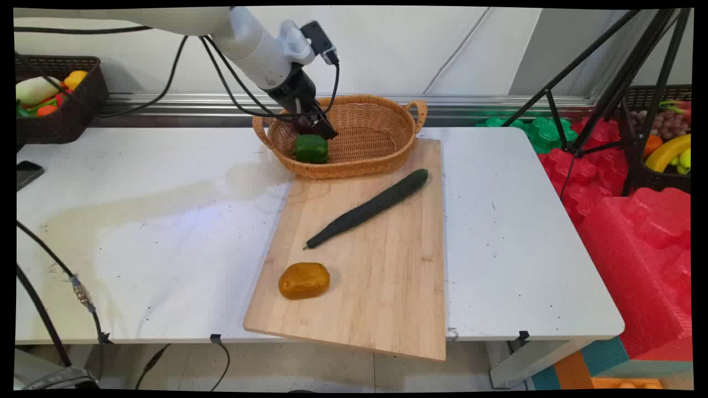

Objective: Pick up the cucumber from the cutting board

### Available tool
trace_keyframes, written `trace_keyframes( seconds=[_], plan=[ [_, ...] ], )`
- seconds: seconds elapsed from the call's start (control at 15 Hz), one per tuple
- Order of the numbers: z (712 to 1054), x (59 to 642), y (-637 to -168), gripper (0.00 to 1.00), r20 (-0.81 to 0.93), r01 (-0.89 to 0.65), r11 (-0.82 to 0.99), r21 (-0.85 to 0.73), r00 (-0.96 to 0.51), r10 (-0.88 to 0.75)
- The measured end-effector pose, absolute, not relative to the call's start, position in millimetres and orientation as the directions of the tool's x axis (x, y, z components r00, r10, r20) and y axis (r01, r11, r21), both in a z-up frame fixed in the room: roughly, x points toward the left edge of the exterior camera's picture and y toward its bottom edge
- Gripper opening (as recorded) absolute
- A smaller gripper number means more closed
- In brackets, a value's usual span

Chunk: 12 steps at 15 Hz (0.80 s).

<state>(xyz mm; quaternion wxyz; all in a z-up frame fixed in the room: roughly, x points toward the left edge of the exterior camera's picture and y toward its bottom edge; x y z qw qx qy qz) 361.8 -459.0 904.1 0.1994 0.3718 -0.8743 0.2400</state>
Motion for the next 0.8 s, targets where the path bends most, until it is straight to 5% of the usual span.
trace_keyframes(
  seconds=[0.8],
  plan=[
    [917.7, 301.0, -349.8, 1.0, 0.557, -0.723, 0.665, -0.187, -0.635, -0.535]
  ],
)
